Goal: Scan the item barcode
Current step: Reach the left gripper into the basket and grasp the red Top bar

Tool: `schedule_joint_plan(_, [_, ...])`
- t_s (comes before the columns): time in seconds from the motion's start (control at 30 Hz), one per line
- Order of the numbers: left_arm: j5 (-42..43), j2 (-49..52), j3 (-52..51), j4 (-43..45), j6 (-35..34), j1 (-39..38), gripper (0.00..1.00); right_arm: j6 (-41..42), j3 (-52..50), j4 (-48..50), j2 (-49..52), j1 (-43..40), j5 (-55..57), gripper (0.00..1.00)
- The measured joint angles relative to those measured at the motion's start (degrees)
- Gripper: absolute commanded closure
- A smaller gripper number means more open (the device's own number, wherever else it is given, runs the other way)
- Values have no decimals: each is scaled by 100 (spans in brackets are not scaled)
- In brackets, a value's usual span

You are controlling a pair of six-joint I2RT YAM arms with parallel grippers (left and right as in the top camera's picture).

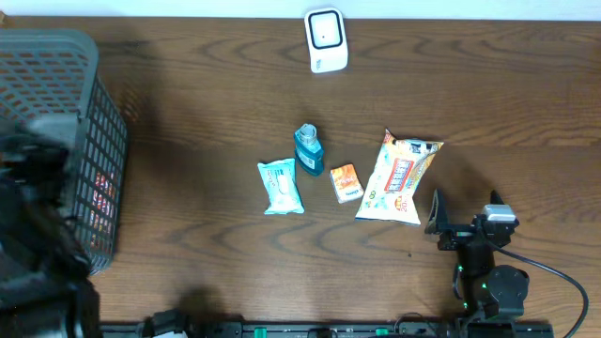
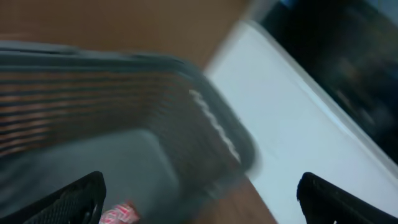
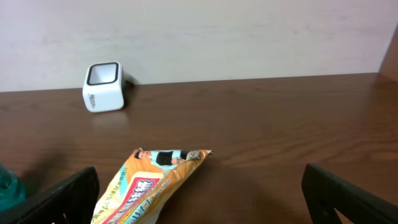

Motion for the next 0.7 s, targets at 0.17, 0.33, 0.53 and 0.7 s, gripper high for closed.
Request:
schedule_joint_plan(0.17, [1204, 855, 2, -4, -1029, 1703, 2, 0, 0, 0, 0, 0, 0, 1])
schedule_joint_plan(0.33, [3016, 2282, -2, -72, -2433, 2712, 2, 0, 0, 2, 0, 0, 0, 1])
schedule_joint_plan(0.53, [4389, 3552, -22, -474, -3613, 2981, 2, 0, 0, 2, 0, 0, 0, 1])
schedule_joint_plan(0.7, [4739, 4282, -31, -546, -3965, 2979, 2, 0, 0, 0, 0, 0, 0, 1])
